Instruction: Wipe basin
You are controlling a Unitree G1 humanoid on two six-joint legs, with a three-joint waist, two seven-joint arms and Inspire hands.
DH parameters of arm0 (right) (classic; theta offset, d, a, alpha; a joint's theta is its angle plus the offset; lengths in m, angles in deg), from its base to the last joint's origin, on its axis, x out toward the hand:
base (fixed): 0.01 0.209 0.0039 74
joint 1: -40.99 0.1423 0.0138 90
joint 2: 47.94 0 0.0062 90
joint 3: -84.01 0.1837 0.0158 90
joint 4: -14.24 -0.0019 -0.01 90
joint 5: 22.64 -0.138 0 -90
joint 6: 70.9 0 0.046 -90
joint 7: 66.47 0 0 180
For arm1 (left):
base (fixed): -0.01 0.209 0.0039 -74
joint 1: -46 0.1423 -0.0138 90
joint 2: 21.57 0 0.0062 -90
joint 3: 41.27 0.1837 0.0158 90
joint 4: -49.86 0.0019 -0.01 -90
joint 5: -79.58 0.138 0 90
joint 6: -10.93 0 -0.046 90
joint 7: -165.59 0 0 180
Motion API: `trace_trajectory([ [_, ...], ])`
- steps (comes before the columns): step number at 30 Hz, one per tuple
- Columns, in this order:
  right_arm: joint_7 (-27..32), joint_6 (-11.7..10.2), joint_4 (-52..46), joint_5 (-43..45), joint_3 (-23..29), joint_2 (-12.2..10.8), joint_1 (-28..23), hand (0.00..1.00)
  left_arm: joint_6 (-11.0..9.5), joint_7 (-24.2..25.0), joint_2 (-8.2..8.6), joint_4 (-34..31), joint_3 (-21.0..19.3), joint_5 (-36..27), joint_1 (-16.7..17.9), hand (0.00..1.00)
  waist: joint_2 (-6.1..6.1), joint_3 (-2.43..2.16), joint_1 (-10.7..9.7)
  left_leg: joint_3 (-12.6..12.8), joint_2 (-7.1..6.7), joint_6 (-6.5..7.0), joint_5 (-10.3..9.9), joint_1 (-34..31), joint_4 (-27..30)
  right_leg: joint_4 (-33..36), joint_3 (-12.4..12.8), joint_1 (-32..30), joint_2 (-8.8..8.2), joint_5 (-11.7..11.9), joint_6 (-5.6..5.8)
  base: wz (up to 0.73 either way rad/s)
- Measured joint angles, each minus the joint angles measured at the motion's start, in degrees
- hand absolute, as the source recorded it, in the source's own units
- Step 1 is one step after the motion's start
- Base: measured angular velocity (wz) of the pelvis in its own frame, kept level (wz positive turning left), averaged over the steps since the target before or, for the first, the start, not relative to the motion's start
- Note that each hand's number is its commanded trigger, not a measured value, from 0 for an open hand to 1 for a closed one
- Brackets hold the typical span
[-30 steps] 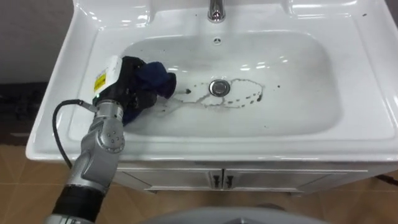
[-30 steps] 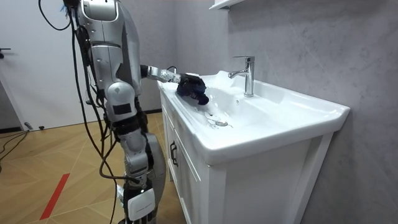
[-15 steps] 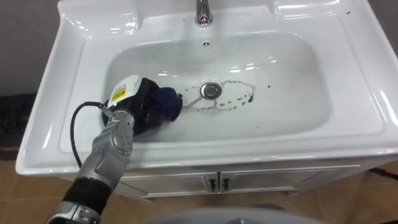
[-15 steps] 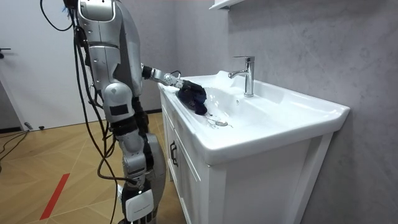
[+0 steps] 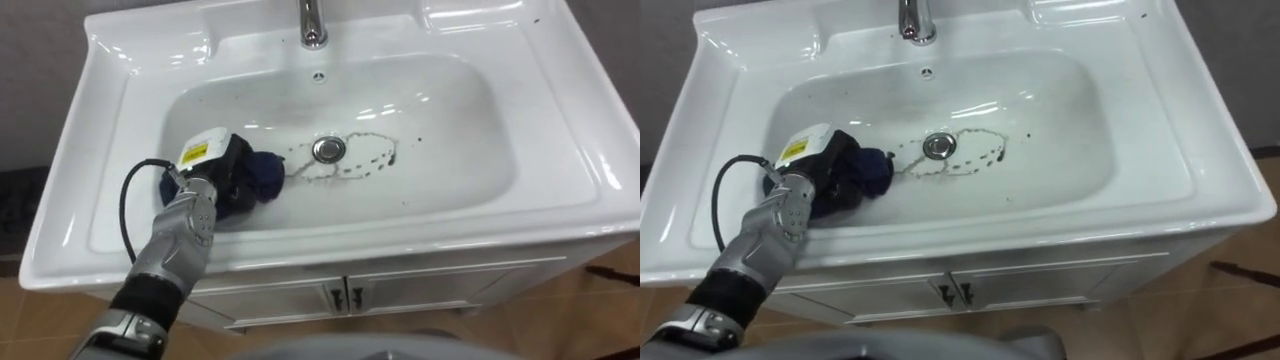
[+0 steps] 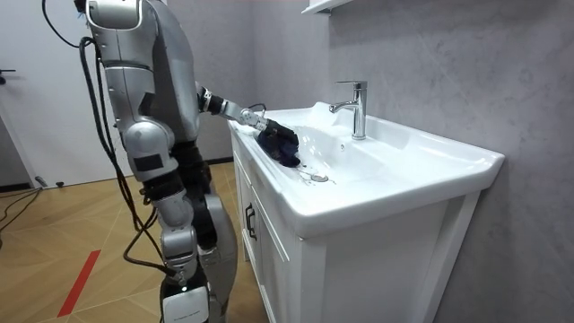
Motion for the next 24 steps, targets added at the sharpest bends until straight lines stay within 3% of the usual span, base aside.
trace_trajectory([
  [2, 0.5, 1.1, -1.5, 0.9, 0.4, 0.1, 0.0, 0.0, 0.0, -0.6, 0.07, 1.7, -0.4, -0.1, -0.6, 1.0, -0.05, -0.02, 0.1, 1.1, 0.18, -0.01, 0.0, 0.0, 0.0, 0.8, 1.5, -0.6, 0.16, -0.2, -0.03, -0.19],
  [7, 1.2, 1.2, -3.0, 2.0, 0.9, 0.1, 0.0, 0.0, 0.0, -1.5, 0.51, 5.3, -0.6, -0.3, -2.4, 1.0, 0.19, -0.04, 0.0, 1.2, 0.28, -0.1, 0.0, 0.4, -0.2, 1.8, 1.9, -1.1, 0.5, -0.1, -0.15, -0.09],
  [13, 1.1, 1.1, -4.0, 2.1, 0.9, 0.3, 0.2, 0.0, 0.0, -1.5, 1.04, 6.7, -0.6, -1.6, -3.0, 1.0, 1.34, -0.36, -0.8, 1.2, 0.2, -0.19, 0.1, 0.2, -0.8, 2.0, 2.6, -1.7, 0.62, 0.0, 0.0, -0.01],
  [18, 1.0, 0.7, -3.9, 1.8, 0.7, 0.3, 1.8, 0.0, 0.0, -0.9, 1.69, 10.7, -0.6, -9.6, -6.9, 1.0, 1.86, -0.29, -1.7, 1.0, -0.15, -0.1, 0.3, -2.1, -0.1, 3.6, 2.6, -4.4, -0.05, -0.3, 0.07, 0.0],
  [24, 0.4, -0.1, -1.6, 1.0, -1.7, 0.2, 4.3, 0.0, -1.0, 1.8, 2.8, 15.1, -0.5, -24.5, -11.7, 1.0, 1.79, -0.15, -3.2, 1.3, -0.2, -0.06, 0.3, -4.2, 1.0, 5.7, 2.3, -7.1, -0.89, -1.2, 0.08, 0.01],
])
